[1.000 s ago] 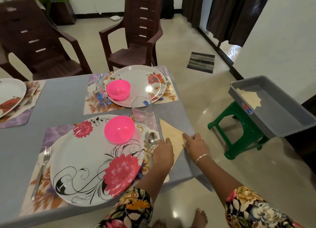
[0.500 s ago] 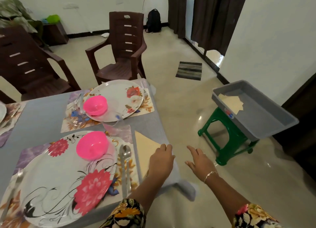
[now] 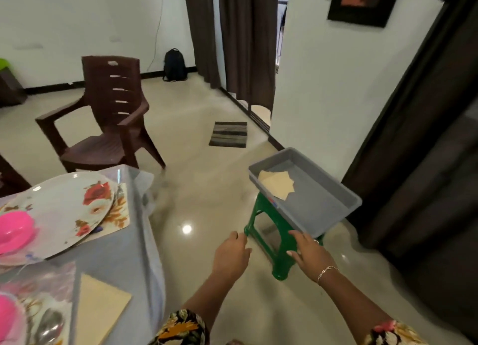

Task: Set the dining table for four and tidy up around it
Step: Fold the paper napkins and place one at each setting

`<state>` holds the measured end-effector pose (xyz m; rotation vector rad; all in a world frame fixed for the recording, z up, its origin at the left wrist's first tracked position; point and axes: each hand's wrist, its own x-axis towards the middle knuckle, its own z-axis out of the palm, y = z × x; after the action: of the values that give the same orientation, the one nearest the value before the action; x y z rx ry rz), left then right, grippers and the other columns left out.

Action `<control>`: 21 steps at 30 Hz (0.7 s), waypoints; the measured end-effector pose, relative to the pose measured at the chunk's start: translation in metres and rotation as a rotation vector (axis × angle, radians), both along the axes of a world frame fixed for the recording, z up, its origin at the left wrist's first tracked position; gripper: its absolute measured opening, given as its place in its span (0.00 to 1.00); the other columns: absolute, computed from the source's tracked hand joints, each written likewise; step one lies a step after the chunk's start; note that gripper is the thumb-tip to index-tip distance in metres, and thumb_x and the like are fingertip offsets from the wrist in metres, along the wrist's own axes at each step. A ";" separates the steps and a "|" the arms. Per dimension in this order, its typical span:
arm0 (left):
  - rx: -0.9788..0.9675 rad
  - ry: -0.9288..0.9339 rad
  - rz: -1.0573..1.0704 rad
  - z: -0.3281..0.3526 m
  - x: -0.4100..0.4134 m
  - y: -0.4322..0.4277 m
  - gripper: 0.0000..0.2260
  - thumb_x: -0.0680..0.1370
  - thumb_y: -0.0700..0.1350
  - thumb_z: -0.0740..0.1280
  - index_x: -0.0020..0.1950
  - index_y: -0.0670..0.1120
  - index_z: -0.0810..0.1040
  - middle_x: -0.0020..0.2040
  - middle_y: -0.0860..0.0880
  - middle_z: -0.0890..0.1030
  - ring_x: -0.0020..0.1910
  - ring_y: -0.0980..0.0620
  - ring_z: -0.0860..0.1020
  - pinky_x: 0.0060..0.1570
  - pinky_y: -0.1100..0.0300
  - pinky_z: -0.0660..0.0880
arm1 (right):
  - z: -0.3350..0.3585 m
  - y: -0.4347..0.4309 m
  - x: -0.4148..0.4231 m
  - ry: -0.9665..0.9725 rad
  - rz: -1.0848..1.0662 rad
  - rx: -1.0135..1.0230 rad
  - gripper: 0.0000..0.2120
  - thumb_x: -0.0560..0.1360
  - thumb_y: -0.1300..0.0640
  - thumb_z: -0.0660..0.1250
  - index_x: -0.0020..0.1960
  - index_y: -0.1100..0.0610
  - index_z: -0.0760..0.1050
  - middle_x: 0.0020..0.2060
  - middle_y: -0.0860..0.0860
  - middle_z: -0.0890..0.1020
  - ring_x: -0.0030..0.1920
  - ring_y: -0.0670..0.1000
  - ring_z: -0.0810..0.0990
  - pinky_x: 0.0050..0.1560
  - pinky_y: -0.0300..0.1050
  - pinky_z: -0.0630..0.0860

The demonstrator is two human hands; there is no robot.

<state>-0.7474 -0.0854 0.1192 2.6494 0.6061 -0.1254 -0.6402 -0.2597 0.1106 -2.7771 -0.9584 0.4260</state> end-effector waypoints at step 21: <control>-0.007 0.299 -0.346 -0.060 0.333 0.155 0.16 0.79 0.51 0.61 0.63 0.45 0.71 0.60 0.46 0.75 0.58 0.47 0.73 0.57 0.55 0.71 | -0.054 0.109 0.304 0.365 -0.340 -0.082 0.13 0.78 0.54 0.62 0.60 0.58 0.71 0.52 0.54 0.77 0.52 0.52 0.76 0.52 0.42 0.71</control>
<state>-0.4146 0.0700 0.0588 2.7252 0.2268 -0.6303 -0.3361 -0.1504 0.0570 -2.7175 -0.3882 0.8874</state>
